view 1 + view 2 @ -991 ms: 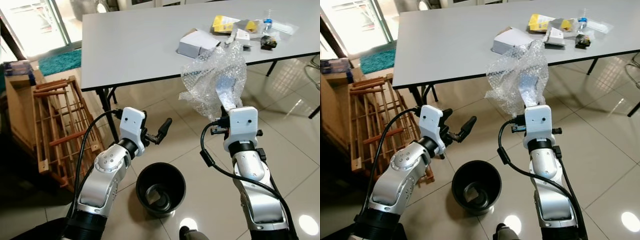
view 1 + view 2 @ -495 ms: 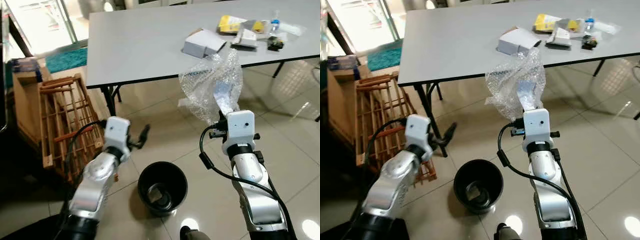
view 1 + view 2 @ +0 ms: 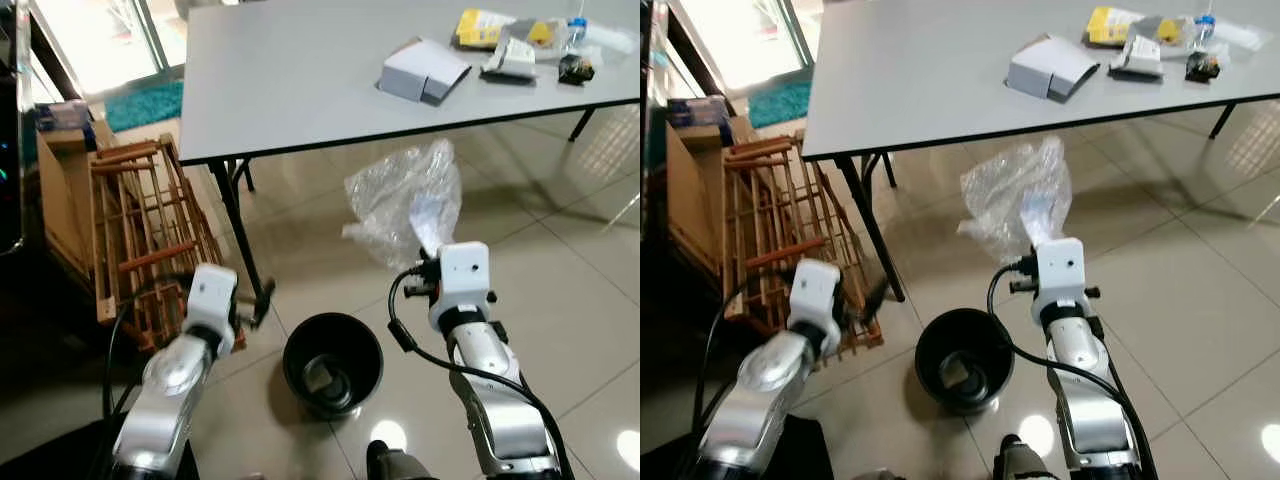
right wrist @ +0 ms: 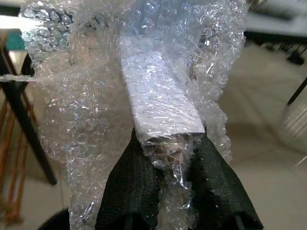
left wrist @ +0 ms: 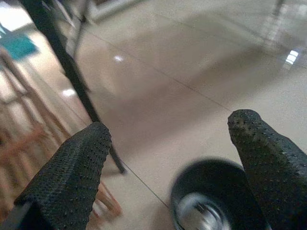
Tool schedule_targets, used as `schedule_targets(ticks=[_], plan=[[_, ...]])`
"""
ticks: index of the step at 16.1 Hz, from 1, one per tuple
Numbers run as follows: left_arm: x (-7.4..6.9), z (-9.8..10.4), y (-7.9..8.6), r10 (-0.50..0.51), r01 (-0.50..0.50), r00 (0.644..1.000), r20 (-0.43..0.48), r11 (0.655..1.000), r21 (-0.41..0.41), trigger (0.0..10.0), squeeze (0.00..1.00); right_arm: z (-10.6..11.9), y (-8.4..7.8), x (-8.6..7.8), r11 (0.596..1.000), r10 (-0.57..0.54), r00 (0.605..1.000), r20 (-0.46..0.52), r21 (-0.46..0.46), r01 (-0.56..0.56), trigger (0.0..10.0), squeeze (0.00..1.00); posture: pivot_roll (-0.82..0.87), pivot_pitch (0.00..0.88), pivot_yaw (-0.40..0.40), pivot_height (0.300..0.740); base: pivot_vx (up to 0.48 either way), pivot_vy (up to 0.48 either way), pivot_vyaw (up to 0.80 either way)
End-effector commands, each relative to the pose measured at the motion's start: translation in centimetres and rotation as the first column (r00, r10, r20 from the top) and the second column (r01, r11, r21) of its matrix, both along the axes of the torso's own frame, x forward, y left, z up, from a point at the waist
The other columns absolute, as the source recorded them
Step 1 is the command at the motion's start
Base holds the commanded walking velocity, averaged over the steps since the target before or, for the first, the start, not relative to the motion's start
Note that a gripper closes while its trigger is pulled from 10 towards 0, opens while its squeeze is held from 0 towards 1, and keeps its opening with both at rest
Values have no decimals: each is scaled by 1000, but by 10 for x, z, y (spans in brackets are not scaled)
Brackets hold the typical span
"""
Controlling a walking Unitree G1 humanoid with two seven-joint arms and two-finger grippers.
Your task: Picking trash to rubbish bin
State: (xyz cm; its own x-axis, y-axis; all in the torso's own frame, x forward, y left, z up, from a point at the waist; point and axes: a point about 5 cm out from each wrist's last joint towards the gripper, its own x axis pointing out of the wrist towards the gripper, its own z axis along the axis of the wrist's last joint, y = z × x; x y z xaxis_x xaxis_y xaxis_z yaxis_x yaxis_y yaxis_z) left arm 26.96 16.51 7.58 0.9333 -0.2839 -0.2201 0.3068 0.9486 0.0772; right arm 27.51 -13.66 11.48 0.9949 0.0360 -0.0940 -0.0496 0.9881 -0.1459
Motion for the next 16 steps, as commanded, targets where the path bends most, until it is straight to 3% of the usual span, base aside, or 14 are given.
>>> schedule_targets(ticks=[1,5,6,8,11,16], plan=[[-3,4,2,-34,34,999,3,999,-13,10000,0,-10,1,-4,1000,12,998,-56,15,-11,10000,0,-9,224,60,740,0,0,0],[-8,8,0,-135,135,991,-9,990,-49,10000,0,-28,1,-5,1000,3,988,-156,30,2,10000,0,-1,249,67,740,0,0,0],[-12,12,-4,-224,222,974,-18,972,-79,10000,0,-31,2,-6,999,7,984,-179,41,1,10000,0,0,252,69,740,0,0,0],[-14,12,-5,-288,283,957,-34,954,-95,10000,0,-33,3,-7,999,13,982,-187,44,-4,10000,0,1,255,70,740,0,0,0],[-11,9,4,-303,301,952,-50,953,-44,10000,0,-32,3,-8,999,15,982,-186,47,-6,10000,0,-5,253,71,740,0,0,0],[-19,-4,17,-387,399,912,-138,914,74,10000,0,-36,4,-10,999,27,977,-210,50,-17,10000,0,-5,252,72,740,0,0,0]])
